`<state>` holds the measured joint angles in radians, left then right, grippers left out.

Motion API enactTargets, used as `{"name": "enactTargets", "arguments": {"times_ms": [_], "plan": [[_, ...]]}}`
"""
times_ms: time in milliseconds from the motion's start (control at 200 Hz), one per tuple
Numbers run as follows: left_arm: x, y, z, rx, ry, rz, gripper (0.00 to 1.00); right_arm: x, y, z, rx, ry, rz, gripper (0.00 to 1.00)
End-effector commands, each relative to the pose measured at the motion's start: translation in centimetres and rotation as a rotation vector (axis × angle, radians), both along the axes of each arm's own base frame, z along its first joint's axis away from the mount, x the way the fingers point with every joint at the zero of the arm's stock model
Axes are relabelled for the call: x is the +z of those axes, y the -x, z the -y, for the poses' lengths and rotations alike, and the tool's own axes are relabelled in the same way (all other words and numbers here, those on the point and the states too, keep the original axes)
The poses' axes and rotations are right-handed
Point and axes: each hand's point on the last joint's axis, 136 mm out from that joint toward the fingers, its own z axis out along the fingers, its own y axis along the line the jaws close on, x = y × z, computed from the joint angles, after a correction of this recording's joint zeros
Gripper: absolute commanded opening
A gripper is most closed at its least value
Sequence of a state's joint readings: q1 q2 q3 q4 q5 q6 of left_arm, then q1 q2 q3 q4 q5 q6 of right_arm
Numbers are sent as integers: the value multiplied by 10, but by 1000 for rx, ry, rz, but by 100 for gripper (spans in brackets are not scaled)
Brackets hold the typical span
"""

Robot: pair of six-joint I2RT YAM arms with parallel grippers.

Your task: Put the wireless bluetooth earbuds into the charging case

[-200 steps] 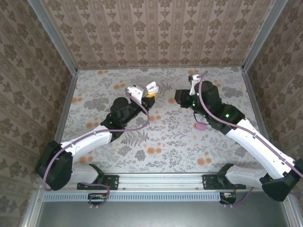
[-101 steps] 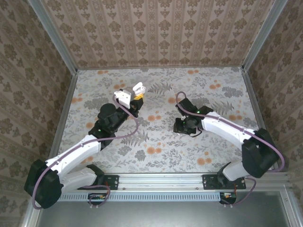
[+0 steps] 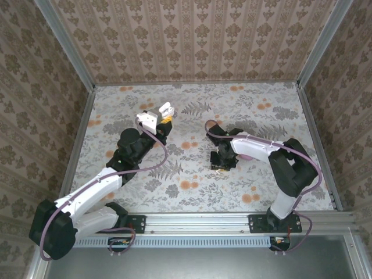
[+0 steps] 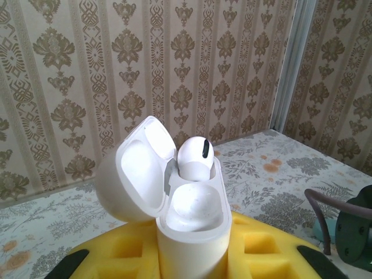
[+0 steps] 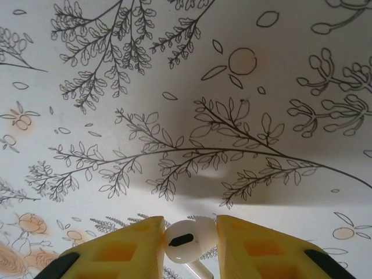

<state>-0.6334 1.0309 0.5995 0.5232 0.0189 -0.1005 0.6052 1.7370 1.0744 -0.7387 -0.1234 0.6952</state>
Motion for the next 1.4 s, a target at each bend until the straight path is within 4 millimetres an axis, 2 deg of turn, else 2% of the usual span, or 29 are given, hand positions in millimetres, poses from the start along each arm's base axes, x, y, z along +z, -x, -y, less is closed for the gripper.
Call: {"name": "enactTargets", "arguments": {"times_ms": [0,215,415,660,840,925,1080,1250,1390], "plan": [[5,2,-5,3,23,21,24,-3,8,7,41,72,-54,32],[5,1,-8,9,27,18,24,-5,7,11,95,125,-85,35],[5,-1,-10,15,32,14,24,-5,4,6,179,122,-106,38],[5,-4,-10,15,37,9,24,-9,5,-1,268,101,-140,37],[4,-4,-11,18,39,4,24,-14,17,1,302,122,-191,37],[3,-5,-11,18,40,2,24,-17,16,3,307,133,-186,34],[4,-5,-11,15,42,2,24,-23,9,1,308,147,-176,35],[5,-5,-10,10,46,-2,24,-20,5,1,319,157,-167,31],[3,-6,-7,-2,46,-11,24,-6,0,1,304,149,-120,29]]}}
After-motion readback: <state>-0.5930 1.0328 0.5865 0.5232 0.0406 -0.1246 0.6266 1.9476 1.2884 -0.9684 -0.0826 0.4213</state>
